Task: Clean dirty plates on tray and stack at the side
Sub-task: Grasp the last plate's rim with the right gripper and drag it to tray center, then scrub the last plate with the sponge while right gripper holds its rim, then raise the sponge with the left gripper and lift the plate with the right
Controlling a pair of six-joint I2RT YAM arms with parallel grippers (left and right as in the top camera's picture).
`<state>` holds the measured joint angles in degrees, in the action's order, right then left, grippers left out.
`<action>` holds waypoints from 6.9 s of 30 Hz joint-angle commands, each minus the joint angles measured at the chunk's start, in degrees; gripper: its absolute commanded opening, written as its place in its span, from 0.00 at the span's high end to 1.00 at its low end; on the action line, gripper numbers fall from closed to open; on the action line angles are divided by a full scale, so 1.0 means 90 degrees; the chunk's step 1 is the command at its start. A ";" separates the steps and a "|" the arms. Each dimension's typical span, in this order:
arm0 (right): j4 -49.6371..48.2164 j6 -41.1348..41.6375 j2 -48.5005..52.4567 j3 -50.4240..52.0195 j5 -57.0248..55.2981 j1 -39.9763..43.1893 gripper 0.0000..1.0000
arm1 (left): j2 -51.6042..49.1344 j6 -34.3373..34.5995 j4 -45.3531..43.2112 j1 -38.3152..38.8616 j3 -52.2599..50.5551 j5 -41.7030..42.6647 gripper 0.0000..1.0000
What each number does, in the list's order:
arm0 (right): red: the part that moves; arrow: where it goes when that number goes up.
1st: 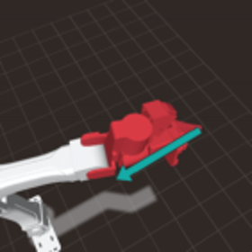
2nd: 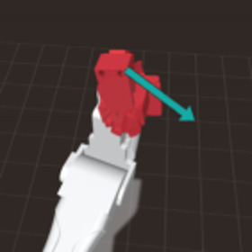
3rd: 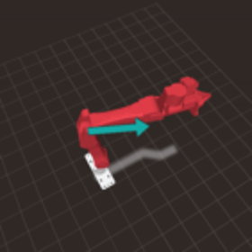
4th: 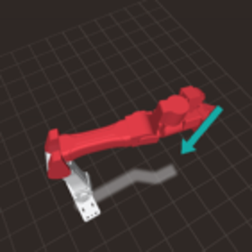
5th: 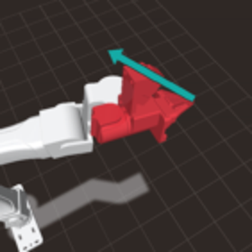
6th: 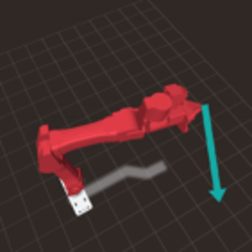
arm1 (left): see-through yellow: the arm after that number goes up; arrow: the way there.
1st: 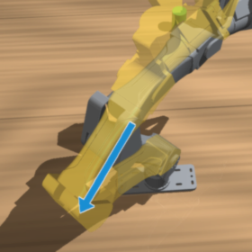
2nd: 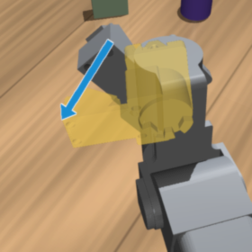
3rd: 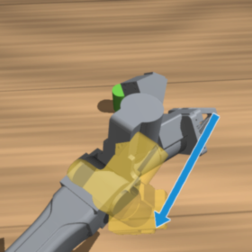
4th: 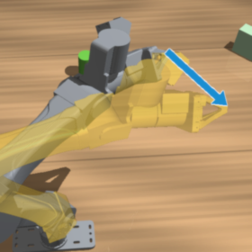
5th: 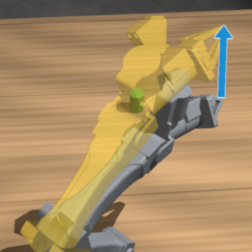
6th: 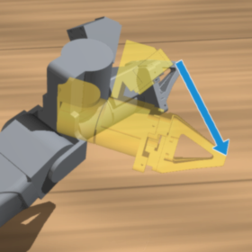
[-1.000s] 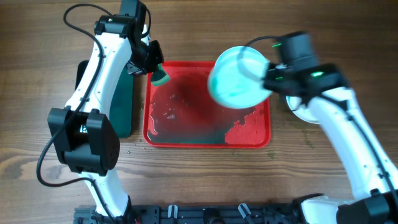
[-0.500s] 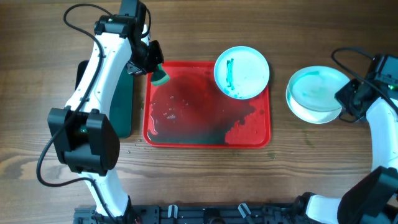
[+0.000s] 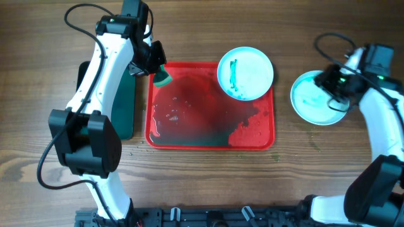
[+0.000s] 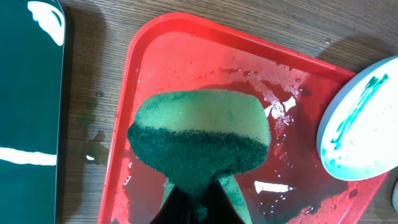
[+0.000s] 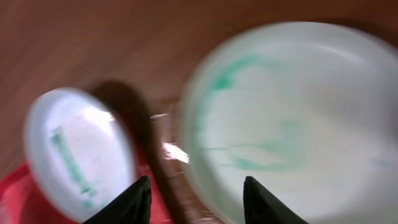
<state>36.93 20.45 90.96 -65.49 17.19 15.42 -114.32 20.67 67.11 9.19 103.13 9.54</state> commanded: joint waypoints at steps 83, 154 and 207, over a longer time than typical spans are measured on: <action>-0.0597 0.1222 0.3082 -0.1294 0.0668 -0.4515 0.96 | 0.0000 -0.1256 -0.3288 0.0678 -0.3218 -0.0379 0.96; -0.0602 0.1195 0.3082 -0.1294 0.0670 -0.4515 0.96 | 0.0000 -0.3157 -0.2586 0.1268 -0.3291 0.2290 0.96; -0.0520 0.1202 0.3011 -0.1307 0.0656 -0.4515 0.96 | 0.1712 0.0763 -0.3708 0.1498 -0.3218 -0.3560 0.96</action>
<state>30.98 31.86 117.89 -76.36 23.57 -25.30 -109.16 26.33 32.23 23.31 73.78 -20.78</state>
